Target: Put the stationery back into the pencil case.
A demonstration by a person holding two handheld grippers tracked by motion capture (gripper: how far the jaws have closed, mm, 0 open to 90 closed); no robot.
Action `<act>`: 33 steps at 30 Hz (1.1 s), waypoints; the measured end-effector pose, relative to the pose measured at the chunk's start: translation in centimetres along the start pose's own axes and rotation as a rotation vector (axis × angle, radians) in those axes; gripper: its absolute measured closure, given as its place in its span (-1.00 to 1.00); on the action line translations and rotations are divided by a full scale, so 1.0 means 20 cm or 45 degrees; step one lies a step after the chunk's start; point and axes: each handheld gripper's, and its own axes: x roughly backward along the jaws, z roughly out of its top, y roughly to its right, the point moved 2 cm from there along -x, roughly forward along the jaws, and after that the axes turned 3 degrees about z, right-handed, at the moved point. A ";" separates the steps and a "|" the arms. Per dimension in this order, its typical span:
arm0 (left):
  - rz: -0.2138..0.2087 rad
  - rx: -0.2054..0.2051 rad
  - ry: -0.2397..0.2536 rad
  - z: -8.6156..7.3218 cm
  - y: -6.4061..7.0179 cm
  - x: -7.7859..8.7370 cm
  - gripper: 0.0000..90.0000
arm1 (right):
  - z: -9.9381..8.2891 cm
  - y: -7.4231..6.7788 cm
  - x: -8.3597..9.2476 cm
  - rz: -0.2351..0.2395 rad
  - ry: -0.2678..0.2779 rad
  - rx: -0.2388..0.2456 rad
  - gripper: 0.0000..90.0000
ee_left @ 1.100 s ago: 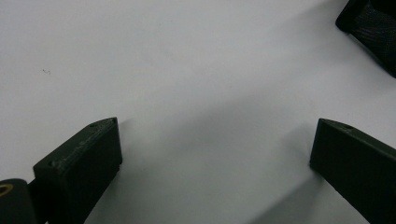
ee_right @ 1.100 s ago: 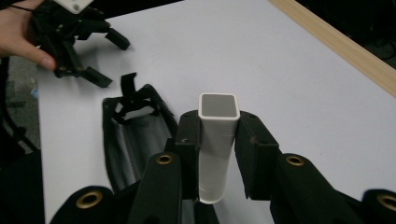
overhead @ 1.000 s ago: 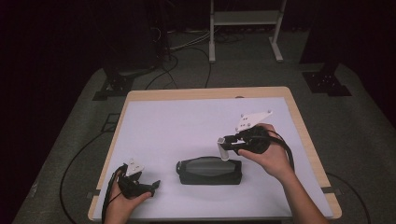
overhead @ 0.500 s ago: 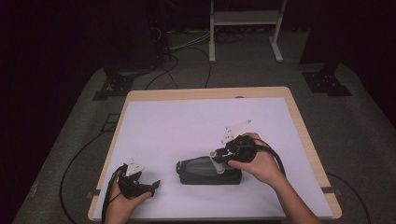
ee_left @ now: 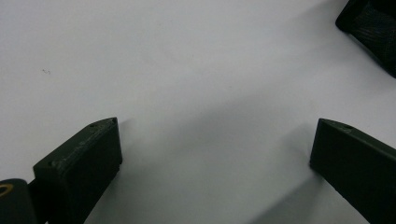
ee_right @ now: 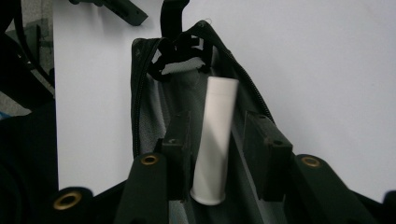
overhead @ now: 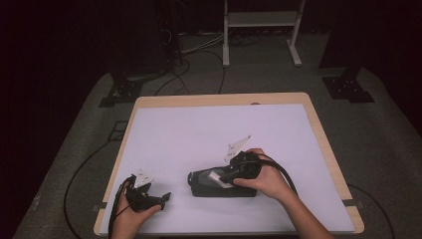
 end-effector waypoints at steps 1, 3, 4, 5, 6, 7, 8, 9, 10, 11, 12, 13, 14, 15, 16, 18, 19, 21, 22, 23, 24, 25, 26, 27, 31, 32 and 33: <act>0.000 0.001 0.001 0.00 0.00 0.00 -0.97 | 0.00 0.00 0.01 -0.002 0.005 0.002 0.35; 0.000 -0.001 -0.002 0.00 0.00 0.00 -0.97 | -0.01 0.00 0.03 -0.009 0.027 -0.005 0.33; 0.000 -0.001 -0.002 0.00 0.00 0.00 -0.97 | -0.01 0.00 0.04 -0.014 0.039 -0.013 0.30; 0.000 -0.001 -0.002 0.00 0.00 0.00 -0.97 | -0.01 0.01 0.06 -0.025 0.059 -0.015 0.27; 0.000 -0.001 -0.002 0.00 0.00 0.00 -0.97 | -0.02 0.01 0.07 -0.032 0.074 -0.020 0.24; 0.000 -0.001 -0.002 0.00 0.00 0.00 -0.97 | -0.02 0.02 0.09 -0.038 0.088 -0.025 0.21; 0.000 -0.001 -0.002 0.00 0.00 0.00 -0.97 | -0.03 0.02 0.10 -0.049 0.102 -0.031 0.17; 0.000 -0.001 -0.002 0.00 0.00 0.00 -0.97 | -0.03 0.03 0.11 -0.064 0.112 -0.030 0.14; 0.001 -0.001 -0.002 0.00 0.00 0.00 -0.97 | -0.04 0.03 0.12 -0.073 0.120 -0.038 0.11; 0.001 -0.001 -0.002 0.00 0.00 0.00 -0.97 | -0.05 0.04 0.13 -0.087 0.132 -0.048 0.07; 0.001 -0.001 -0.002 0.00 0.00 0.00 -0.97 | -0.05 0.04 0.14 -0.097 0.141 -0.057 0.04; 0.001 -0.001 -0.001 0.00 0.00 0.00 -0.97 | -0.06 0.05 0.15 -0.104 0.149 -0.064 -0.01; 0.001 -0.001 -0.002 0.00 0.00 0.00 -0.97 | -0.07 0.05 0.16 -0.118 0.162 -0.070 -0.06; 0.001 -0.001 -0.001 0.00 0.00 0.00 -0.97 | -0.07 0.06 0.16 -0.126 0.163 -0.075 -0.09; 0.000 -0.002 -0.002 0.00 0.00 0.00 -0.97 | -0.08 0.06 0.17 -0.132 0.169 -0.080 -0.13; 0.000 -0.002 -0.002 0.00 0.00 0.00 -0.97 | -0.09 0.07 0.18 -0.156 0.185 -0.085 -0.21; 0.000 -0.002 -0.002 0.00 0.00 0.00 -0.97 | -0.10 0.08 0.18 -0.165 0.190 -0.095 -0.26; 0.001 -0.002 -0.001 0.00 0.00 0.00 -0.97 | -0.11 0.09 0.19 -0.193 0.201 -0.107 -0.34; 0.001 -0.002 -0.001 0.00 0.00 0.00 -0.97 | -0.12 0.09 0.20 -0.203 0.206 -0.114 -0.38; 0.001 -0.003 -0.001 0.00 0.00 0.00 -0.97 | -0.13 0.10 0.21 -0.216 0.210 -0.122 -0.41; 0.001 -0.004 -0.003 0.00 0.00 0.00 -0.97 | -0.14 0.11 0.21 -0.227 0.214 -0.129 -0.44; 0.000 -0.003 -0.001 0.00 0.00 0.00 -0.97 | -0.15 0.11 0.22 -0.238 0.218 -0.143 -0.47; 0.000 -0.002 0.000 0.00 0.00 0.00 -0.97 | -0.16 0.12 0.23 -0.250 0.225 -0.152 -0.49; 0.000 -0.003 0.000 0.00 0.00 0.00 -0.97 | -0.17 0.13 0.24 -0.259 0.225 -0.161 -0.49; 0.001 -0.004 0.000 0.00 0.00 0.00 -0.97 | -0.21 0.15 0.27 -0.300 0.242 -0.194 -0.57; 0.001 -0.004 0.000 0.00 0.00 0.00 -0.97 | -0.22 0.15 0.27 -0.322 0.242 -0.204 -0.58; 0.001 -0.003 0.000 0.00 0.00 0.00 -0.97 | -0.23 0.15 0.28 -0.337 0.243 -0.220 -0.60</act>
